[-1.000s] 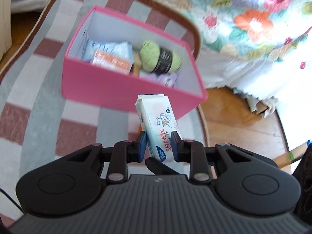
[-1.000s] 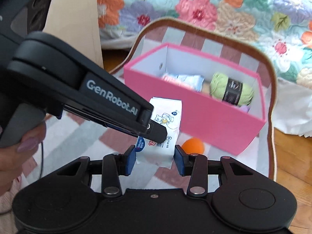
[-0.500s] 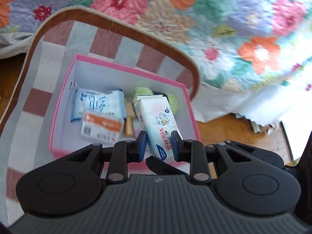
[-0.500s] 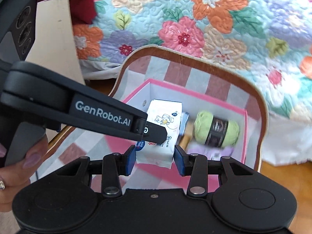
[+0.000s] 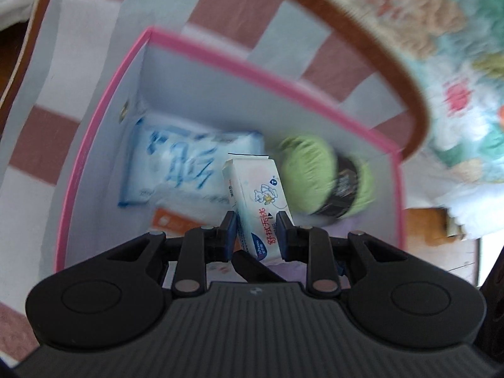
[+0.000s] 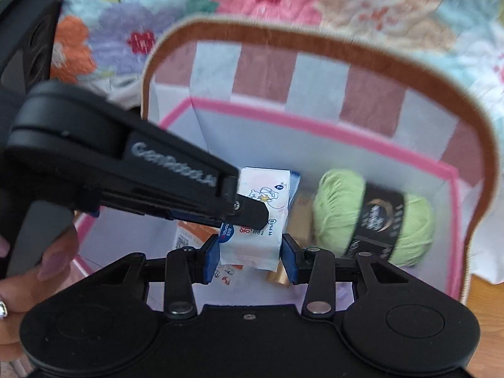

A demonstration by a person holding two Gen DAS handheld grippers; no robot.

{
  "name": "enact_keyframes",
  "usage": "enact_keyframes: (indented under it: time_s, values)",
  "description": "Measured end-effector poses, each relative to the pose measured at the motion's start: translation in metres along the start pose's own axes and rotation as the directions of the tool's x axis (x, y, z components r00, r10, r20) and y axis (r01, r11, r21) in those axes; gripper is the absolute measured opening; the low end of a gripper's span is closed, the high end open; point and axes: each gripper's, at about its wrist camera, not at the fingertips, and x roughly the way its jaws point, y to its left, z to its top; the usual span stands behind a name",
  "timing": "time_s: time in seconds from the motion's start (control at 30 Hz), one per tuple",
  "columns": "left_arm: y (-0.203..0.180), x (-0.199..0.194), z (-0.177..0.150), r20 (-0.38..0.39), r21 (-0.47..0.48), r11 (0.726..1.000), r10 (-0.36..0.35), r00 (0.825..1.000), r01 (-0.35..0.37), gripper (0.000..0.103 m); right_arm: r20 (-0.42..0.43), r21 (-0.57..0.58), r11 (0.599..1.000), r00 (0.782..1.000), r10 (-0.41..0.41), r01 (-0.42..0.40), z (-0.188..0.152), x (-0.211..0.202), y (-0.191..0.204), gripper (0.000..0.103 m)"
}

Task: Organize objects
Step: 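Lift the tissue pack with the left tool and lower it into the box, then open the left tool to release the tissue pack in the box, then lower the left tool to the orange makeup sponge and close on it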

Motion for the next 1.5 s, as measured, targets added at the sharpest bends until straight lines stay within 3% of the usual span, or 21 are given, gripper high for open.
enact_keyframes:
  time_s: [0.23,0.33,0.5,0.6,0.7,0.9,1.07,1.5]
  values:
    - [0.01,-0.001,-0.017,0.027,0.038,0.996,0.078,0.997,-0.079,0.025,-0.087,0.04,0.998,0.994,0.058,-0.055,-0.007,0.028,0.01,0.046]
    - [0.007,-0.006,-0.015,0.051,0.06,0.993,0.094,0.994,-0.097,0.025,-0.064,0.014,0.999,0.997,0.05,-0.05,-0.009,0.028,0.02,0.046]
    - [0.002,-0.014,0.006,0.091,0.079,0.993,0.082,0.992,-0.089,0.025,-0.012,0.083,0.995,0.998,0.058,-0.057,0.004,0.021,0.013,0.047]
    - [0.002,-0.017,0.009,0.119,0.061,0.99,0.116,0.986,-0.124,0.033,-0.034,0.175,0.973,0.987,0.156,-0.148,0.01,0.026,0.0,0.072]
    - [-0.002,-0.029,-0.003,0.146,0.106,0.984,0.124,0.981,-0.14,0.036,-0.014,0.186,0.973,0.99,0.142,-0.137,0.002,0.018,-0.006,0.074]
    - [-0.008,-0.058,-0.033,0.085,0.16,0.977,0.126,0.988,-0.139,0.041,0.034,0.197,0.962,0.982,0.185,-0.188,-0.029,-0.03,-0.018,0.074]
    - [-0.022,-0.099,-0.055,0.091,0.23,0.962,0.129,0.987,-0.147,0.046,0.076,0.166,0.962,0.976,0.205,-0.215,-0.05,-0.084,-0.021,0.074]
    - [-0.048,-0.183,-0.117,0.108,0.345,0.923,0.138,0.985,-0.167,0.055,0.123,-0.046,0.985,0.978,0.169,-0.164,-0.083,-0.189,0.014,0.074]
